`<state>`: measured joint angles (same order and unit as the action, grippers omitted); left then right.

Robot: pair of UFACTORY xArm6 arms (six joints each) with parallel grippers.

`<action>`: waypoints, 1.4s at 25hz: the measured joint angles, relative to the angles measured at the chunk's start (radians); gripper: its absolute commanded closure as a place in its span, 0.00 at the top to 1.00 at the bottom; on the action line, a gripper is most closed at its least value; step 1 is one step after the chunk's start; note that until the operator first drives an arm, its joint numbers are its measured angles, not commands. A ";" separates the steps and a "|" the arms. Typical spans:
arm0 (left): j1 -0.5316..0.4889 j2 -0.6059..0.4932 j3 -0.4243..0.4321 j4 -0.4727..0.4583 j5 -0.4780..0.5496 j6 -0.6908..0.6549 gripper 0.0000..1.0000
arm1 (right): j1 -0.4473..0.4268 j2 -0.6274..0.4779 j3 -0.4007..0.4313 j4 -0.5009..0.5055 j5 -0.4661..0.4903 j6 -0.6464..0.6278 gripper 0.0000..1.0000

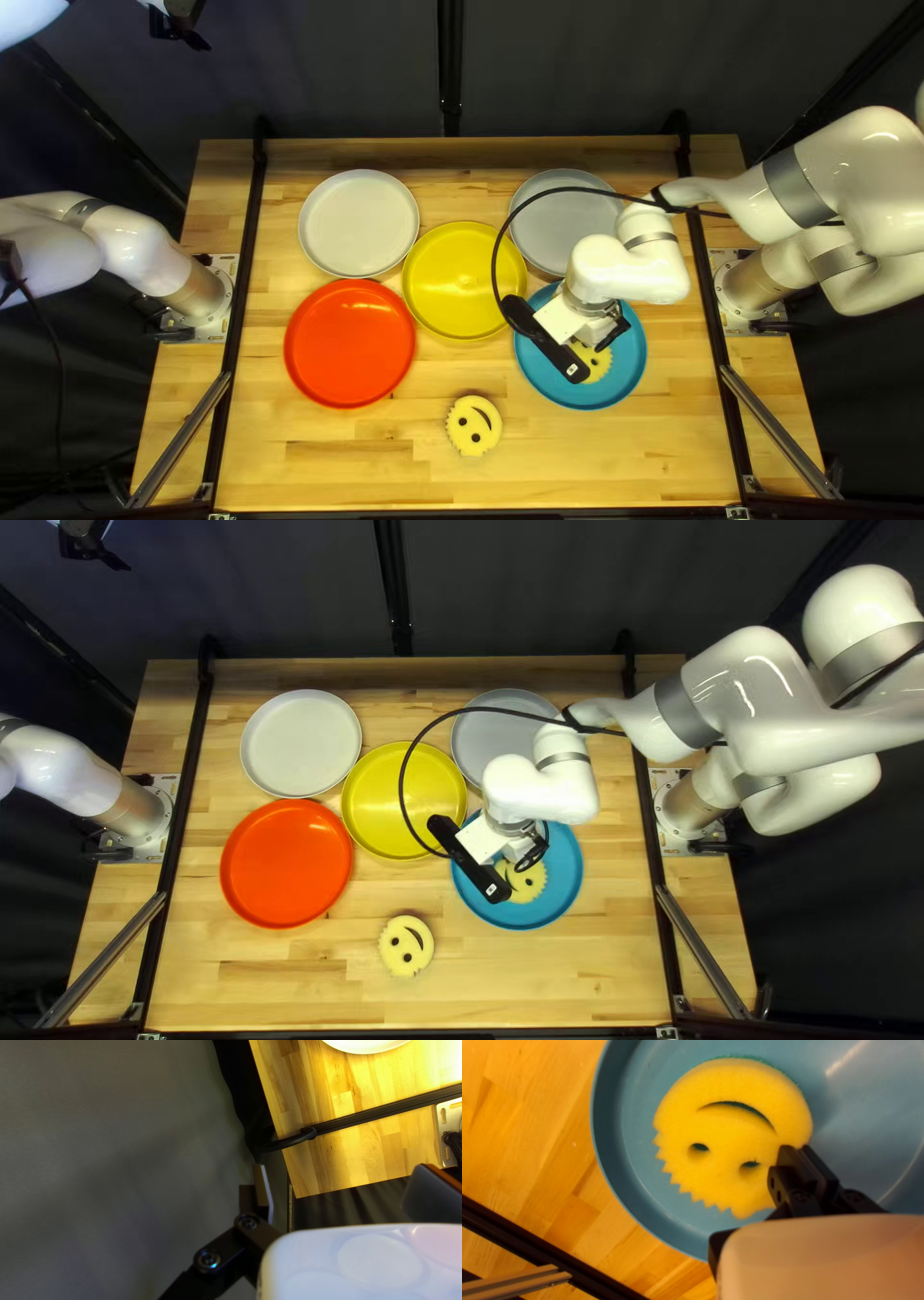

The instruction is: Pick up sponge and scrub the plate

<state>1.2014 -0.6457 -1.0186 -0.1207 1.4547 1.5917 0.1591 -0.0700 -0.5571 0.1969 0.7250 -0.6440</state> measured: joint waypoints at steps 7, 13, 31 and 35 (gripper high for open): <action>0.000 0.000 0.000 0.000 0.000 0.000 1.00 | -0.102 -0.014 -0.021 -0.026 0.030 -0.049 0.00; 0.000 0.000 0.000 0.000 0.000 0.000 1.00 | -0.135 -0.014 -0.111 -0.052 0.101 -0.020 0.00; 0.000 0.000 0.000 0.000 0.000 0.000 1.00 | -0.304 0.369 -0.588 0.008 0.153 -0.122 0.00; 0.000 0.000 0.000 0.000 0.000 0.000 1.00 | -0.305 0.384 -0.602 0.000 0.145 -0.116 0.00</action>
<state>1.2014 -0.6457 -1.0186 -0.1207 1.4547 1.5917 -0.1458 0.3138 -1.1592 0.1973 0.8705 -0.7598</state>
